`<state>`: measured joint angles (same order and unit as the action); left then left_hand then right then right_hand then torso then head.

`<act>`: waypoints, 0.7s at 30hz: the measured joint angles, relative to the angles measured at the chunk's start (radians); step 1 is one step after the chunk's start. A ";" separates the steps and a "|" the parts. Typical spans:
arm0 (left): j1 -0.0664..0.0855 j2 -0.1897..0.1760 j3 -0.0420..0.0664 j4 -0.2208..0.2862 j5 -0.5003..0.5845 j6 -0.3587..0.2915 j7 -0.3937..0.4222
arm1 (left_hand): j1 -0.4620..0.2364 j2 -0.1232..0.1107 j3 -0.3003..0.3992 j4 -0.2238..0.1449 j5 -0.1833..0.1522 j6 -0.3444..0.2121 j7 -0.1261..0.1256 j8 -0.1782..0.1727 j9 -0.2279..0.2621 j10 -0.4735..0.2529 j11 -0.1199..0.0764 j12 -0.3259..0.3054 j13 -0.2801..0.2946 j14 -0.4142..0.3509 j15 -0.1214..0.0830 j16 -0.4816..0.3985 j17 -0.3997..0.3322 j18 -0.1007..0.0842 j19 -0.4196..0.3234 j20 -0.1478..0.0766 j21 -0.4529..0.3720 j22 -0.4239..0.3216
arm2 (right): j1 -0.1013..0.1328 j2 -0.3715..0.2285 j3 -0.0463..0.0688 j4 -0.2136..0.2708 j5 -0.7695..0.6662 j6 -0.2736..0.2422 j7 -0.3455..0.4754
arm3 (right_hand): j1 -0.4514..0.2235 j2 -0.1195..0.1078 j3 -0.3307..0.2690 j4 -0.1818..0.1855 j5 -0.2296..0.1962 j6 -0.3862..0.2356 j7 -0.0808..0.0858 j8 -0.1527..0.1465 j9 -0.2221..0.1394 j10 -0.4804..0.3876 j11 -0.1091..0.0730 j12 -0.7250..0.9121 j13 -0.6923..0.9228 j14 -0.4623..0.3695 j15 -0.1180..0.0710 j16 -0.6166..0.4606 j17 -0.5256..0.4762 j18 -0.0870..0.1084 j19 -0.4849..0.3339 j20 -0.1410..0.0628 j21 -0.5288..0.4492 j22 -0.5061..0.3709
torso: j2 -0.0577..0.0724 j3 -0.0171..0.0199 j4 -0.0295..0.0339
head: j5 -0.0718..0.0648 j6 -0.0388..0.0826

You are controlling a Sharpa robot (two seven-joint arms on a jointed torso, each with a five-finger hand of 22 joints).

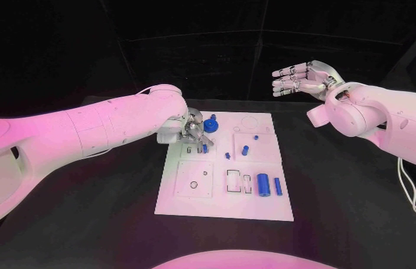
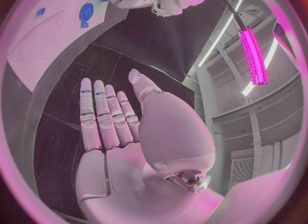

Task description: Assemble the parts on the task board

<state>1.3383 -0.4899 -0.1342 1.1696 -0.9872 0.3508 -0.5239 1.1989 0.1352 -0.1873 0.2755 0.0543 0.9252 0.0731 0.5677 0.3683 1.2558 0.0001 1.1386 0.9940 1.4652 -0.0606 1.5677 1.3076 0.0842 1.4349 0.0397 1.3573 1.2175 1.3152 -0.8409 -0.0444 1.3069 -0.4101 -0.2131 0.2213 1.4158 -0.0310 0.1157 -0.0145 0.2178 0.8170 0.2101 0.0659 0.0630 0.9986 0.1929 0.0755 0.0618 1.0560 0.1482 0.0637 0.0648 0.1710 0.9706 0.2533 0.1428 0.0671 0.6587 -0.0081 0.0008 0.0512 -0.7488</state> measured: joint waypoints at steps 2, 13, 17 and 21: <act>0.000 0.001 0.000 0.000 0.000 0.004 0.000 | 0.000 0.000 0.000 0.000 0.000 0.000 0.000 0.000 0.000 0.000 0.000 0.000 0.000 0.000 0.000 0.000 0.000 0.000 0.000 0.000 0.000 0.000 | 0.000 0.001 0.000 -0.001 -0.001 -0.001 0.001 | 0.000 0.000 0.000 0.000 0.000 0.000 0.000 0.000 0.000 0.000 0.000 0.000 0.000 0.000 0.000 0.000 0.000 0.000 0.000 0.000 0.000 0.000 | 0.000 -0.0001 0.0000 | 0.000 0.000; 0.000 0.005 -0.001 -0.001 -0.001 0.020 -0.001 | 0.013 -0.005 0.006 -0.005 0.000 0.000 0.000 0.004 0.008 0.000 0.000 -0.004 0.000 0.000 0.000 0.000 0.000 0.000 0.000 0.000 0.000 0.002 | 0.000 0.006 0.000 -0.004 -0.003 -0.006 0.008 | -0.004 0.004 0.000 0.000 0.000 0.000 0.000 0.000 0.000 0.000 0.000 0.000 0.000 0.000 0.000 0.000 0.000 0.000 0.003 0.003 -0.004 0.000 | 0.000 -0.0003 0.0000 | -0.002 -0.002; 0.000 0.006 -0.002 -0.001 -0.001 0.022 -0.001 | 0.019 -0.002 0.010 -0.010 0.000 -0.002 -0.002 0.008 0.012 0.000 0.000 -0.004 0.000 0.000 0.000 0.000 0.000 0.000 0.000 0.000 0.000 0.002 | 0.000 0.008 0.000 -0.006 -0.004 -0.006 0.010 | -0.004 0.004 0.000 0.000 0.003 0.000 0.000 0.000 0.000 0.000 0.000 0.000 0.000 0.000 0.000 0.000 0.000 0.000 0.003 0.003 -0.004 0.000 | 0.000 -0.0003 0.0000 | -0.003 -0.003; 0.000 0.007 -0.002 -0.002 0.000 0.023 -0.001 | 0.043 0.000 0.022 -0.022 0.000 -0.004 -0.004 0.014 0.019 0.000 0.000 -0.004 0.000 0.000 0.000 0.000 0.000 0.000 0.000 0.000 0.000 0.002 | 0.000 0.010 0.000 -0.007 -0.005 -0.007 0.011 | -0.004 0.004 0.000 0.000 0.006 0.000 0.000 0.000 0.000 0.000 0.000 0.000 0.000 0.000 0.000 0.000 -0.001 0.000 0.003 0.003 -0.004 -0.001 | 0.000 -0.0002 0.0003 | -0.003 -0.003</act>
<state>1.3379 -0.4831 -0.1358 1.1681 -0.9877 0.3734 -0.5247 1.2423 0.1354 -0.1650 0.2532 0.0544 0.9216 0.0695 0.5812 0.3873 1.2559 0.0001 1.1345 0.9937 1.4652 -0.0606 1.5677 1.3075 0.0841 1.4348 0.0398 1.3572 1.2193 1.3151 -0.8314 -0.0445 1.2996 -0.4146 -0.2198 0.2323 1.4119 -0.0272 0.1157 -0.0145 0.2235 0.8171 0.2101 0.0659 0.0631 0.9986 0.1929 0.0755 0.0619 1.0560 0.1482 0.0637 0.0638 0.1711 0.9731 0.2560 0.1390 0.0662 0.6590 -0.0082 0.0011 0.0477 -0.7520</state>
